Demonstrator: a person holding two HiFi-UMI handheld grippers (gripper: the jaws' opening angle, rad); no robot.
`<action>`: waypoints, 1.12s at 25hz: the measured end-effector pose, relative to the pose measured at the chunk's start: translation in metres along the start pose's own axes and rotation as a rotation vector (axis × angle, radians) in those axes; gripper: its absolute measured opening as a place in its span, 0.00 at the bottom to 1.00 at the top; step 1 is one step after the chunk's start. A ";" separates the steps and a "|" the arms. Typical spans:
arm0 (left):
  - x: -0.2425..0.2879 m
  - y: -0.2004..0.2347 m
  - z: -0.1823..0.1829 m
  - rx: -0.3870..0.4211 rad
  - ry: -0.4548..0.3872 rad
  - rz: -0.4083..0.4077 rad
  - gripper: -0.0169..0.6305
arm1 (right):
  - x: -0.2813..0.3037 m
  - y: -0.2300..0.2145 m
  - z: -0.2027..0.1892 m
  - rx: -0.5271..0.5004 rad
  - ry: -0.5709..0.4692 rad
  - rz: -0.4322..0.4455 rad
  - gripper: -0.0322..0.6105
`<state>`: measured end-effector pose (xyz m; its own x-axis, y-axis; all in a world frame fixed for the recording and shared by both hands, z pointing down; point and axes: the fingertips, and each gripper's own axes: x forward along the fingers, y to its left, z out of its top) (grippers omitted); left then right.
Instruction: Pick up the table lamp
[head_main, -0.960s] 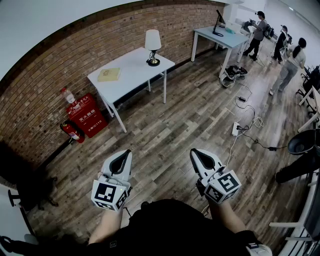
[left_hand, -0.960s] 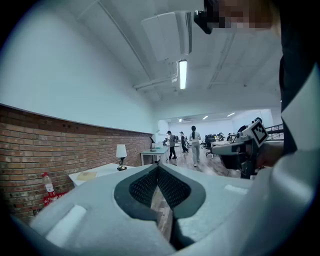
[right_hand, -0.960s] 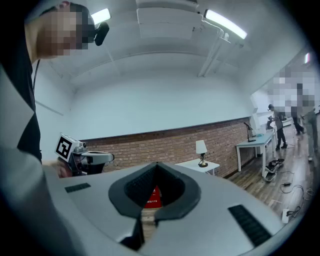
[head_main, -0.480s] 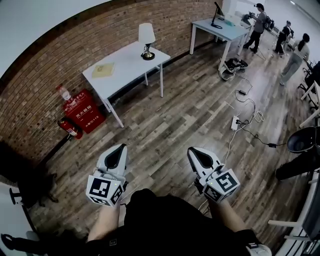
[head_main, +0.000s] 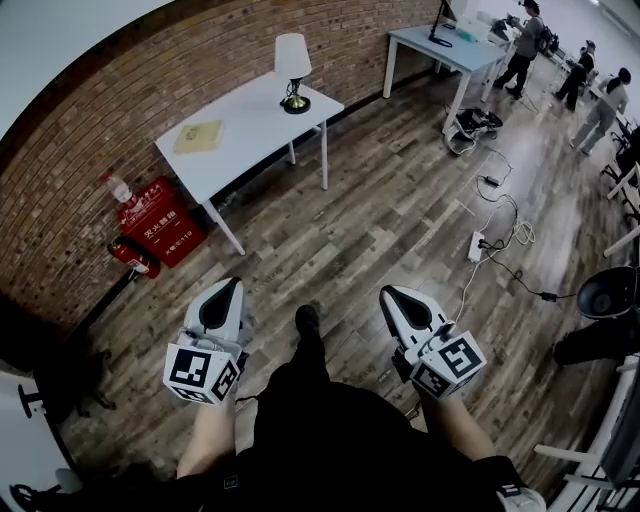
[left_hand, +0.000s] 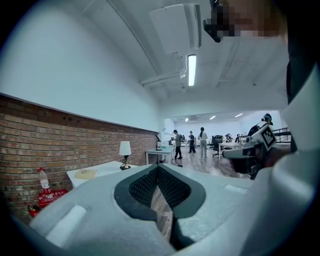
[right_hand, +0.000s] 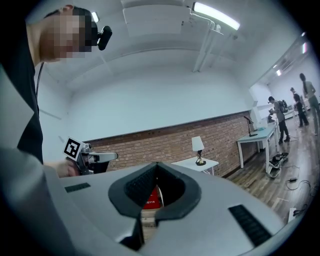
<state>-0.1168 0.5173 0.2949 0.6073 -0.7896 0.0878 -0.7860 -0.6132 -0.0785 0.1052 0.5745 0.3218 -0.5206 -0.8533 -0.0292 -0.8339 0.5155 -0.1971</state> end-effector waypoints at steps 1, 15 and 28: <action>0.013 0.011 -0.001 -0.003 -0.006 0.002 0.04 | 0.013 -0.009 -0.001 0.002 0.000 0.001 0.07; 0.239 0.202 0.021 -0.011 -0.017 -0.034 0.04 | 0.277 -0.155 0.073 -0.076 -0.062 -0.025 0.07; 0.376 0.286 0.028 -0.017 0.025 -0.082 0.04 | 0.417 -0.250 0.078 -0.010 -0.027 -0.024 0.07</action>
<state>-0.1101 0.0449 0.2780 0.6670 -0.7356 0.1180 -0.7355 -0.6754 -0.0532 0.1113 0.0836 0.2822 -0.4955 -0.8671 -0.0510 -0.8479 0.4956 -0.1882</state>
